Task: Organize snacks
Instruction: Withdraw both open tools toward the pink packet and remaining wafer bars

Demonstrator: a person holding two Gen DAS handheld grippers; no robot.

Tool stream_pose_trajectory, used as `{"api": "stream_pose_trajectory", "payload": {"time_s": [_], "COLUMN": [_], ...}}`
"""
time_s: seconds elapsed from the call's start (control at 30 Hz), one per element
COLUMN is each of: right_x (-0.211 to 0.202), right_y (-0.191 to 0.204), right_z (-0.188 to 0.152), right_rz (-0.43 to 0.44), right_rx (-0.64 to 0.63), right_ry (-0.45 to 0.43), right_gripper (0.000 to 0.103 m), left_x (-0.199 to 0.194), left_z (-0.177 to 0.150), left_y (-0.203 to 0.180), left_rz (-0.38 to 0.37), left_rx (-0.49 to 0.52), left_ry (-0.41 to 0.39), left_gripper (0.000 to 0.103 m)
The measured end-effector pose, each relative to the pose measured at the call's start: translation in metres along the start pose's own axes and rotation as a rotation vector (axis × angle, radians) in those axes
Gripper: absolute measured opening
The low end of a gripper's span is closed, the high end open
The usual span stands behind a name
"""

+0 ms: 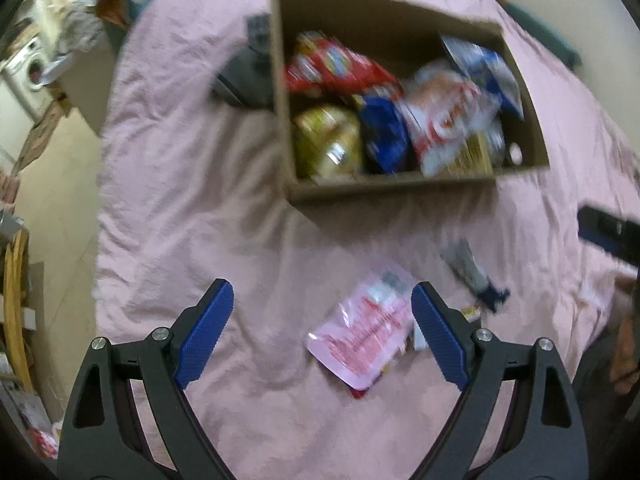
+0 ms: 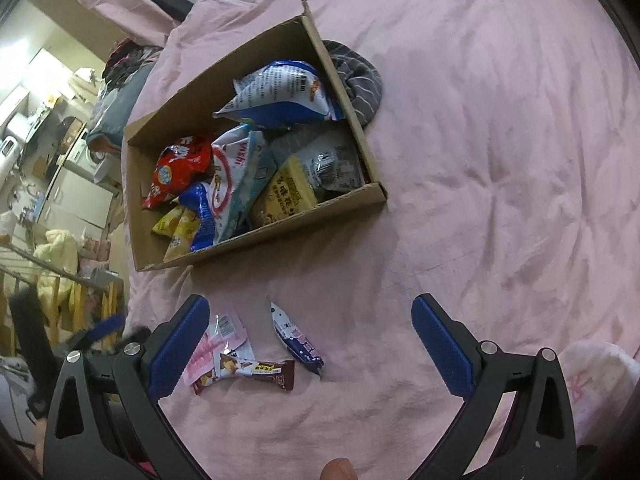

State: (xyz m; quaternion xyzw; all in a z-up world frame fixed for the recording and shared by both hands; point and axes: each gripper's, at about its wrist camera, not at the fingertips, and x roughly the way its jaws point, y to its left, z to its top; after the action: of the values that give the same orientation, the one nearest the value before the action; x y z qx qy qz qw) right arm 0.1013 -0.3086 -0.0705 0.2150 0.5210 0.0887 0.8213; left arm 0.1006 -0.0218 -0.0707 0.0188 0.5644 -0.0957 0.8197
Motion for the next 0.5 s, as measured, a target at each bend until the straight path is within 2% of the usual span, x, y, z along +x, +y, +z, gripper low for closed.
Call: {"api": "stream_pose_trajectory", "payload": {"time_s": [0.07, 0.13, 0.27, 0.37, 0.5], "right_x": [0.002, 0.003, 0.006, 0.008, 0.008], "right_y": [0.0, 0.002, 0.007, 0.009, 0.009], "right_z": [0.001, 0.003, 0.002, 0.001, 0.002], "right_rz": [0.003, 0.008, 0.013, 0.014, 0.014], "right_rx": [0.01, 0.011, -0.003, -0.009, -0.008], "right_ry": [0.003, 0.004, 0.013, 0.022, 0.024], "right_gripper": [0.103, 0.103, 0.103, 0.103, 0.103], "left_x": [0.01, 0.02, 0.032, 0.049, 0.068], "left_z": [-0.004, -0.009, -0.01, -0.01, -0.011], "left_y": [-0.01, -0.021, -0.029, -0.032, -0.033], "left_rz": [-0.016, 0.007, 0.008, -0.003, 0.024], "left_rx": [0.055, 0.111, 0.14, 0.161, 0.199], "left_ry": [0.055, 0.083, 0.103, 0.156, 0.222], "left_gripper": [0.089, 0.089, 0.088, 0.088, 0.086]}}
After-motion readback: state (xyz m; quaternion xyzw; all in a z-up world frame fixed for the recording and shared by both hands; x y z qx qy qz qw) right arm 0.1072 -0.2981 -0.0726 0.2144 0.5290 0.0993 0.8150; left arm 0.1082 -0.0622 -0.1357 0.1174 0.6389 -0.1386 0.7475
